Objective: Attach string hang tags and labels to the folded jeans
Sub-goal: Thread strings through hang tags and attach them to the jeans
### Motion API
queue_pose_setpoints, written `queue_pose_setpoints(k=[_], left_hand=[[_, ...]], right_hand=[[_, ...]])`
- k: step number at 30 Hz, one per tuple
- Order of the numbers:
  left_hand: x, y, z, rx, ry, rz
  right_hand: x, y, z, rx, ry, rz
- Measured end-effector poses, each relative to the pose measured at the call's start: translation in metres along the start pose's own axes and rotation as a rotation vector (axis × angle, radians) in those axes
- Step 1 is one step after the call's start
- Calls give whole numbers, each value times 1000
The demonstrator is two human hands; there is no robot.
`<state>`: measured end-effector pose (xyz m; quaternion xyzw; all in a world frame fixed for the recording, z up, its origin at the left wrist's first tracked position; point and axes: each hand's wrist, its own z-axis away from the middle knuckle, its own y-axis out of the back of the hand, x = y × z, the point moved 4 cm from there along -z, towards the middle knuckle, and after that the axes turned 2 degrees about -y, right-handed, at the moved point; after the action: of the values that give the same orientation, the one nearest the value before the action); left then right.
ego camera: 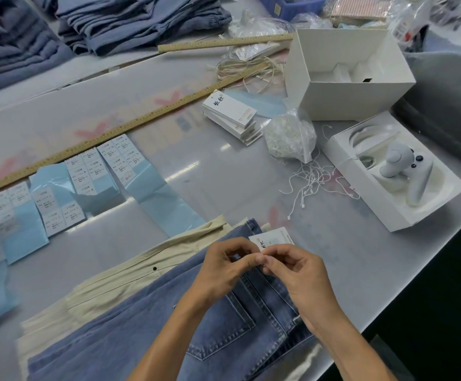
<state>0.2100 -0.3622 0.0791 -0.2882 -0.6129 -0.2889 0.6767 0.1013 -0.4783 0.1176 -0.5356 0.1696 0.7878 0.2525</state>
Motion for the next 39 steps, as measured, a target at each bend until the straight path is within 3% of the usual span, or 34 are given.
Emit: queue_pose_setpoints(k=[4,6,8,10,13,16,19,21,24,28,31,34,37,39], left_hand=[[-12,-4,14,44,73,-56],[-17,-1,24,90,59,-98],[-19,5,30,137,27,-90],[-19,11,32,180,12,-73],[-22,18,35,220,86,9],[-26,32,46,365,163,70],[-29,59,72,582,177,133],[-36,82,99,722,203,146],[-47,116,145,924,245,179],[-40,158,204,1136,199,130],[-22,185,244,1273,141,47],[7,203,285,1471,41,-120],[41,227,332,1764,-78,-392],[48,250,367,1983,2,-516]], right_hand=[[-6,12,-11,68,225,408],[-3,12,-27,-69,341,787],[10,9,-48,-331,268,1052],[14,6,-68,-489,172,1180],[-6,-1,-86,-482,166,1301],[-32,13,-82,-288,117,1140],[-36,22,-55,-195,-120,507],[-7,8,-30,-112,-297,221],[58,-38,26,65,-533,-1],[82,-96,62,174,-502,-111],[75,-150,82,-54,-632,-169],[64,-212,109,-490,-716,35],[38,-278,124,-744,-507,198],[15,-327,129,-840,-297,253]])
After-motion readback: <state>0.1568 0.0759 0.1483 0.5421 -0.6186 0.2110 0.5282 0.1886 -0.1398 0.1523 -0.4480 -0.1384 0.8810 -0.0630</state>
